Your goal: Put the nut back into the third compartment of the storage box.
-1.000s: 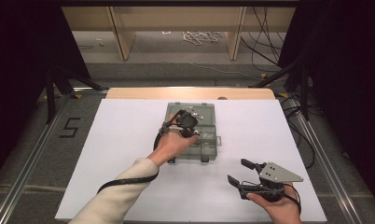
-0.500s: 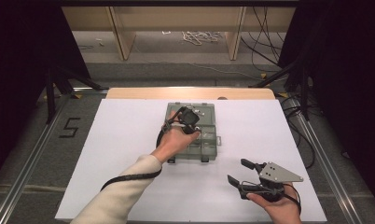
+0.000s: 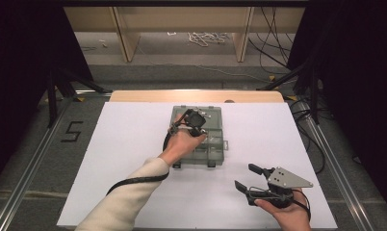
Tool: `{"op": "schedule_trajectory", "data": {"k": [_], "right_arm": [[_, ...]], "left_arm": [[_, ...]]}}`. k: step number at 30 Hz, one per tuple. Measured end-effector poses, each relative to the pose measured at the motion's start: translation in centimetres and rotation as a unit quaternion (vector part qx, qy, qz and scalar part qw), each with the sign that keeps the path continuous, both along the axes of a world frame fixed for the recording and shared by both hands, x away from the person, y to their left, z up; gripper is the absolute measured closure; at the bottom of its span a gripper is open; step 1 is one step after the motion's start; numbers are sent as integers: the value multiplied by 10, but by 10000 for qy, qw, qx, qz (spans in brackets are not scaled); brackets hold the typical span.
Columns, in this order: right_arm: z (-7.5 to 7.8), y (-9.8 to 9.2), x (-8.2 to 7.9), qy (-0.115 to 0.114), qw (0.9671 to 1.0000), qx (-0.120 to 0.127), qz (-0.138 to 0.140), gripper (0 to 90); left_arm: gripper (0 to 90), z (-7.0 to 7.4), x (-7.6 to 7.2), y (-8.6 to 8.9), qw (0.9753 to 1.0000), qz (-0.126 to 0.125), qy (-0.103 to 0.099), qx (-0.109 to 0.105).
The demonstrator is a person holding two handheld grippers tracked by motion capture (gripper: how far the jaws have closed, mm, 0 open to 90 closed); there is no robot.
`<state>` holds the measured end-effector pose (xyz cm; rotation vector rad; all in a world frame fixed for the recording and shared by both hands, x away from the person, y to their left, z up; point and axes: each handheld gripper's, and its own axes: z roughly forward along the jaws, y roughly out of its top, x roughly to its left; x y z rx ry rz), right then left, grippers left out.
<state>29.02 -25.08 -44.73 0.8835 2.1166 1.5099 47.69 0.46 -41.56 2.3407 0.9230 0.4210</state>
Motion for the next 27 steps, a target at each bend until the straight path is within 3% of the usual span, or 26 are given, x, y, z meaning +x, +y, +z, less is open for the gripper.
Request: {"op": "schedule_trajectory", "data": {"k": [18, 20, 22, 24, 27], "right_arm": [[0, 0, 0, 0, 10000, 8, 2, 252], [0, 0, 0, 4, 10000, 13, 9, 252], [0, 0, 0, -1, 10000, 4, 2, 252], [0, -1, 0, 27, 10000, -7, 24, 252], [0, -1, 0, 39, 10000, -23, 25, 252]], "left_arm": [[698, -12, 7, -2, 9998, 86, 99, 157], [698, -15, 7, -3, 9999, 94, 3, 115], [697, -14, 7, -3, 9996, 75, 135, 228], [697, -18, 7, -5, 9998, 106, 7, 142], [697, -17, 8, -4, 9994, 52, 148, 294]]}}
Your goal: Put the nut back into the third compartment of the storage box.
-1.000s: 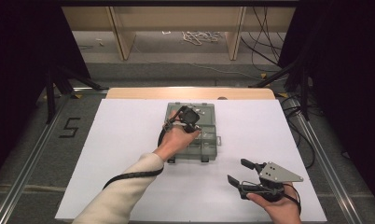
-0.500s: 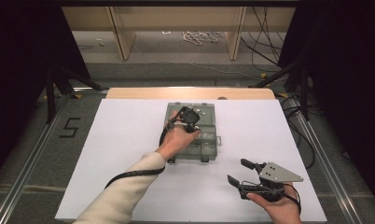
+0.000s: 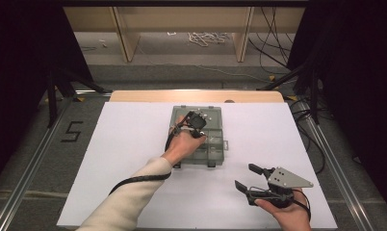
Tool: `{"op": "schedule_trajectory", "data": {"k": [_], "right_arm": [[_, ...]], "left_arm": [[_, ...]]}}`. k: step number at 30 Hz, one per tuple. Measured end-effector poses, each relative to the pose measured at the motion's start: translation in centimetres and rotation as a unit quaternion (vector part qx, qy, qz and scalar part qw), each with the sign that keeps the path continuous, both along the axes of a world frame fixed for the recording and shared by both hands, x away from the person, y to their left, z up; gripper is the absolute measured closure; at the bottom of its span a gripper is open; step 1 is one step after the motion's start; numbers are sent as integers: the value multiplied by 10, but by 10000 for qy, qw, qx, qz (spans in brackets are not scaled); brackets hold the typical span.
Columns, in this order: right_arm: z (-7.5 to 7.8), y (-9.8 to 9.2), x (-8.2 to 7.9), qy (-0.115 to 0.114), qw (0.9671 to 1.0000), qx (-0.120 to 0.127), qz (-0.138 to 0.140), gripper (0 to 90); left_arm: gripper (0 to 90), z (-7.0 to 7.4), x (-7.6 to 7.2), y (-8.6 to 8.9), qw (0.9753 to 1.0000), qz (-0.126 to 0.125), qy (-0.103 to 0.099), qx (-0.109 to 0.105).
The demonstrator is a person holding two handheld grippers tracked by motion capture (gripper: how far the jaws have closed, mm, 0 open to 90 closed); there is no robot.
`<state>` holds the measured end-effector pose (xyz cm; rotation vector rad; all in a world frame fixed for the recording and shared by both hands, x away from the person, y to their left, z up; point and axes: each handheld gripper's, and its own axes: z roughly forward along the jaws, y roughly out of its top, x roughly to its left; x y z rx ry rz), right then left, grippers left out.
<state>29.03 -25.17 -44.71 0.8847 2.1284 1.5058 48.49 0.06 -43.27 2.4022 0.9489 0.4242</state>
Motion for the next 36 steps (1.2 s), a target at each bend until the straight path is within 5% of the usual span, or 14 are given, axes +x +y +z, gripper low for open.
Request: {"op": "schedule_trajectory", "data": {"k": [19, 29, 36], "right_arm": [[0, 1, 0, -27, 10000, 27, -5, 252], [0, 0, 0, -12, 10000, 22, -28, 247], [0, 0, 1, -35, 10000, 14, -40, 245]], "left_arm": [[653, -4, -1, 8, 9997, 48, -208, -88], [461, 8, -17, 26, 9969, -14, -576, -530], [294, 17, -33, 45, 9937, -170, -912, -621]]}}
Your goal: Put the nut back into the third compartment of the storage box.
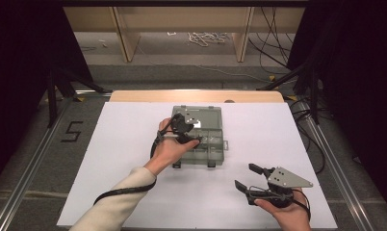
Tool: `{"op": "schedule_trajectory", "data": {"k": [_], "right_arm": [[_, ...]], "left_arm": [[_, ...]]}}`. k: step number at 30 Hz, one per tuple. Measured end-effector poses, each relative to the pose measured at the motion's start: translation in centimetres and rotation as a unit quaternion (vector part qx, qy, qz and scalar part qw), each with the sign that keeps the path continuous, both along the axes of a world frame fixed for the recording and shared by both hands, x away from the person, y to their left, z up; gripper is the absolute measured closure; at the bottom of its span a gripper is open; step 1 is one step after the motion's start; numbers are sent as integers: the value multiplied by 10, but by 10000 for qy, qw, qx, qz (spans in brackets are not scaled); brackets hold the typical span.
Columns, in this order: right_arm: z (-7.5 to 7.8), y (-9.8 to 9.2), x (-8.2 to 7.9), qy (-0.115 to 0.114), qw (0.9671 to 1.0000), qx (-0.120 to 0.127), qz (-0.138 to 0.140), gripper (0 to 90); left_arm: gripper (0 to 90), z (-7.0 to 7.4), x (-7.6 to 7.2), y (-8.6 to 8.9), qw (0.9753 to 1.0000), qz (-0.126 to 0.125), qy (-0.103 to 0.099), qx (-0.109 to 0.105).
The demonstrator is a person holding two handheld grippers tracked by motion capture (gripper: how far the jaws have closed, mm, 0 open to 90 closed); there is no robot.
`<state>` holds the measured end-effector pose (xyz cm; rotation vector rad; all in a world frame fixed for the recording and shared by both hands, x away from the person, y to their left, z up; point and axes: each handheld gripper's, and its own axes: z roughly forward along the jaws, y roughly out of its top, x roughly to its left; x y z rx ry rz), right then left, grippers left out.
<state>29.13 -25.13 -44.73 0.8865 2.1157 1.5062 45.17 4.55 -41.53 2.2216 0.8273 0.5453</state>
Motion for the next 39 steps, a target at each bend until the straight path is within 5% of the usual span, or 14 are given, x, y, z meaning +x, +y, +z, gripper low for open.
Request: {"op": "schedule_trajectory", "data": {"k": [10, 18, 21, 22, 24, 39], "right_arm": [[-1, 1, 1, -16, 9999, 151, -23, 237], [2, 1, 2, 21, 10000, 79, -57, 234], [1, 2, 3, -10, 9999, 144, -68, 232], [3, 0, 3, 72, 9999, -11, -101, 232], [2, 1, 5, 14, 9999, 136, -97, 232], [7, 0, 21, -50, 9993, 104, -343, 232]], "left_arm": [[229, 11, -31, 36, 9970, 34, -336, -695], [229, 3, -62, 63, 9951, 22, -458, -871], [229, -3, -73, 74, 9942, 73, -330, -1025], [229, -5, -76, 79, 9948, 35, -397, -942], [229, -10, -85, 86, 9938, 129, -304, -1064], [229, -19, -134, 129, 9885, 276, -582, -1371]]}}
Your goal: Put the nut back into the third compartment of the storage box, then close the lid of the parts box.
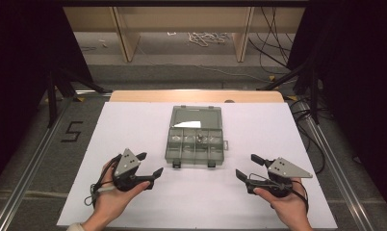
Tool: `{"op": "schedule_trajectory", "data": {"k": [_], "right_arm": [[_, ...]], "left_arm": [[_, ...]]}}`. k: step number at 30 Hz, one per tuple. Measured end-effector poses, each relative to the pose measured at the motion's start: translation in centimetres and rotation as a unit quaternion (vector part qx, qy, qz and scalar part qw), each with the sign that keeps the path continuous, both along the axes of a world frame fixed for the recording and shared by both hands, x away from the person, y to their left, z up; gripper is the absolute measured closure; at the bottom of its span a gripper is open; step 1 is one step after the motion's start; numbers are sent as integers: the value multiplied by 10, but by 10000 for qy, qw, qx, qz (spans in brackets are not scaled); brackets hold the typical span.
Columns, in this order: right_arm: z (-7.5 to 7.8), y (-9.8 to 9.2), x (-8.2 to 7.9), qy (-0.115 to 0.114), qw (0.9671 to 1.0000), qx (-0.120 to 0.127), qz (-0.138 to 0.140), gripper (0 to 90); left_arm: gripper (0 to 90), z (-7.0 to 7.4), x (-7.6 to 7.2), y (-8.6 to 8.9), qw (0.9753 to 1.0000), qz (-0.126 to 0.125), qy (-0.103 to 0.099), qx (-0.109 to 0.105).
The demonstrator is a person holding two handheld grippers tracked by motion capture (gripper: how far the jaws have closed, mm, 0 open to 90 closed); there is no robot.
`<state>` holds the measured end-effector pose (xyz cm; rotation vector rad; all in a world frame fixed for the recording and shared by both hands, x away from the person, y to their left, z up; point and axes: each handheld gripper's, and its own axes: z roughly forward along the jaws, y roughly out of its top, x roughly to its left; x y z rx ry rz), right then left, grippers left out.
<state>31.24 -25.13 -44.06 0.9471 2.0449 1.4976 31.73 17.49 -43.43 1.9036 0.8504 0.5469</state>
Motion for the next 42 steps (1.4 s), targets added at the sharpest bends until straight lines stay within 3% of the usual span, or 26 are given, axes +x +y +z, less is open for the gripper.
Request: {"op": "schedule_trajectory", "data": {"k": [1, 3, 4, 6, 10, 14, 21, 30, 33, 34, 35, 42], "right_arm": [[-1, 1, 3, -11, 10000, 80, 17, 231], [1, 1, 5, 12, 10000, -2, -31, 231], [1, 3, 9, -27, 9999, 110, -17, 232], [4, 5, 12, 0, 10000, 45, -86, 231], [7, 8, 21, -45, 9999, 59, -123, 232], [10, 12, 29, -63, 9999, 65, -143, 232], [11, 14, 33, -53, 9998, 124, -123, 232], [14, 12, 41, 112, 9997, 121, -186, 176], [13, 11, 44, 179, 9996, 76, -194, 162], [14, 11, 45, 251, 9995, 73, -153, 162], [14, 12, 47, 292, 9994, -14, -162, 162], [21, 21, 62, 375, 9991, -82, -189, 243]], "left_arm": [[230, -1, -2, 3, 10000, -19, 4, -10], [229, -2, -7, 7, 10000, 32, 58, -43], [230, -3, -8, 8, 10000, 32, 57, -58], [229, -3, -9, 11, 10000, 47, 45, -32], [229, -1, -7, 12, 10000, 20, -47, -39], [231, -3, -9, 9, 9999, 38, 22, -151], [233, -4, -10, 10, 10000, 59, -21, -55], [235, -6, -8, 9, 10000, 37, -7, 7], [235, -7, -8, 8, 10000, 59, -4, -18], [236, -6, -8, 9, 9999, 23, -60, 90], [236, -6, -9, 8, 10000, 67, -12, 30], [239, -5, -8, 8, 9999, -20, -106, 69]]}}
